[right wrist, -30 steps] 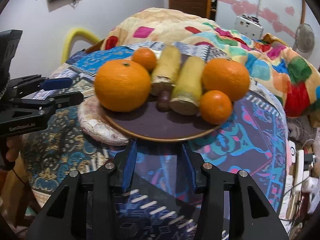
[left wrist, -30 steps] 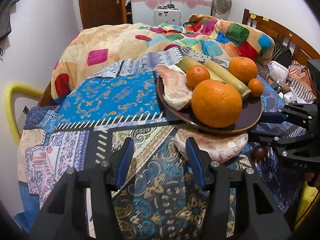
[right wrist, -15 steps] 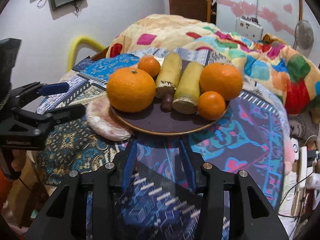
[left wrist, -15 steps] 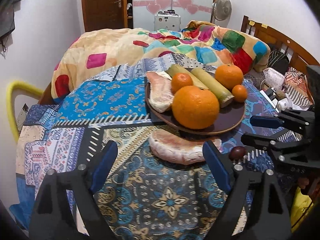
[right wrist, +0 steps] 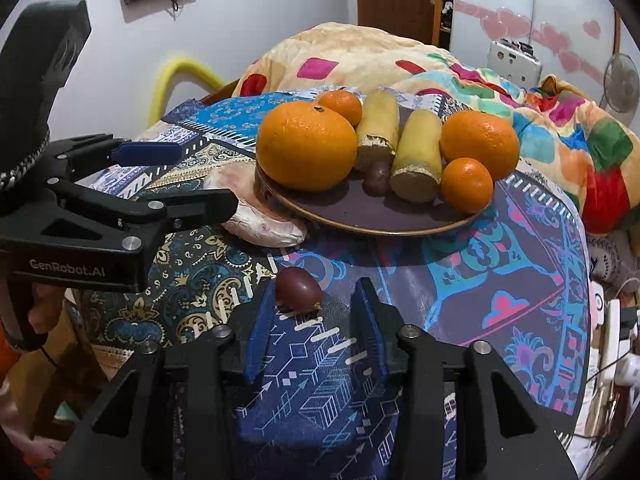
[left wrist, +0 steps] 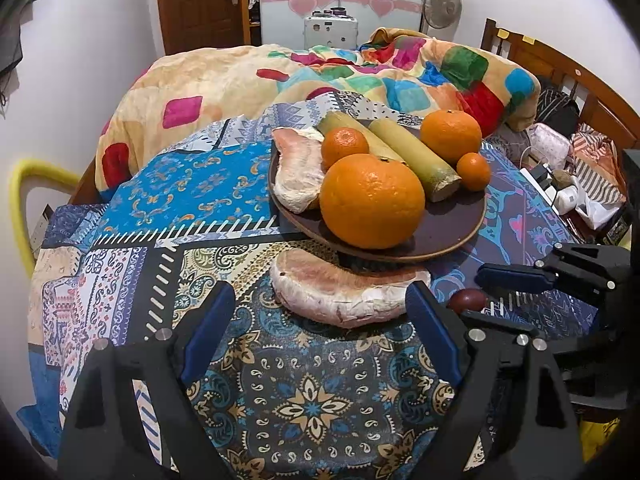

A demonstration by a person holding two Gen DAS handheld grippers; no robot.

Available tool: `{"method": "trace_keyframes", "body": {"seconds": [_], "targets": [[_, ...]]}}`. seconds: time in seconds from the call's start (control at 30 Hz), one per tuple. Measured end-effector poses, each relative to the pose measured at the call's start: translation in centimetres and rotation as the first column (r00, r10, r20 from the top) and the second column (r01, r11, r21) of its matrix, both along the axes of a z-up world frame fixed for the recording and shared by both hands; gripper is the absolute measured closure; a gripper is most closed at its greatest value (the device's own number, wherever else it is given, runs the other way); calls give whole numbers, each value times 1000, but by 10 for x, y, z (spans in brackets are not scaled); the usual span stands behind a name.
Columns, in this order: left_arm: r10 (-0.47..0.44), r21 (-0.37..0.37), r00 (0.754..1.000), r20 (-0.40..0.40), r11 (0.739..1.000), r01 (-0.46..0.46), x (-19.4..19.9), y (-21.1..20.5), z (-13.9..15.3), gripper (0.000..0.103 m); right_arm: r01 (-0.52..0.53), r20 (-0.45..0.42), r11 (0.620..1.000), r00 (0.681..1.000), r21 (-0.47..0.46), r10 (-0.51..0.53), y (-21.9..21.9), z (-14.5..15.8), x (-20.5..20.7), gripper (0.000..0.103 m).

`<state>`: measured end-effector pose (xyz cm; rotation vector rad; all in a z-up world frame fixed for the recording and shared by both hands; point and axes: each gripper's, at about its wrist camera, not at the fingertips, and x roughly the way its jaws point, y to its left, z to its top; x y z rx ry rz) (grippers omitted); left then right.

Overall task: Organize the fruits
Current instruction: 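Grasp the second dark red date on the cloth with the right gripper, then carry the date toward the plate with the right gripper while the left grasps the pomelo segment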

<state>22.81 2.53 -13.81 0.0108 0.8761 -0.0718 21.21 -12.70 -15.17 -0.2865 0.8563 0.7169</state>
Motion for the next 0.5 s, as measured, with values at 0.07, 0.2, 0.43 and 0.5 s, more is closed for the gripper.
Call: {"method": "trace_keyframes", "body": {"seconds": [0.07, 0.2, 0.43, 0.5], "targets": [[-5, 7, 1000, -5, 1000, 5, 1, -3, -2, 13, -11, -1, 1000, 1000, 10, 11, 1, 0, 0, 81], [-10, 19, 1000, -16, 1000, 10, 4, -10, -7, 10, -7, 15, 1000, 1000, 15, 6, 0, 0, -2, 83], [10, 7, 999, -41, 1000, -10, 15, -19, -11, 3, 58, 31, 997, 998, 47, -60, -26, 10, 3, 83], [12, 27, 999, -37, 1000, -11, 18, -25, -12, 2, 85, 33, 995, 996, 58, -87, -36, 13, 6, 83]]}}
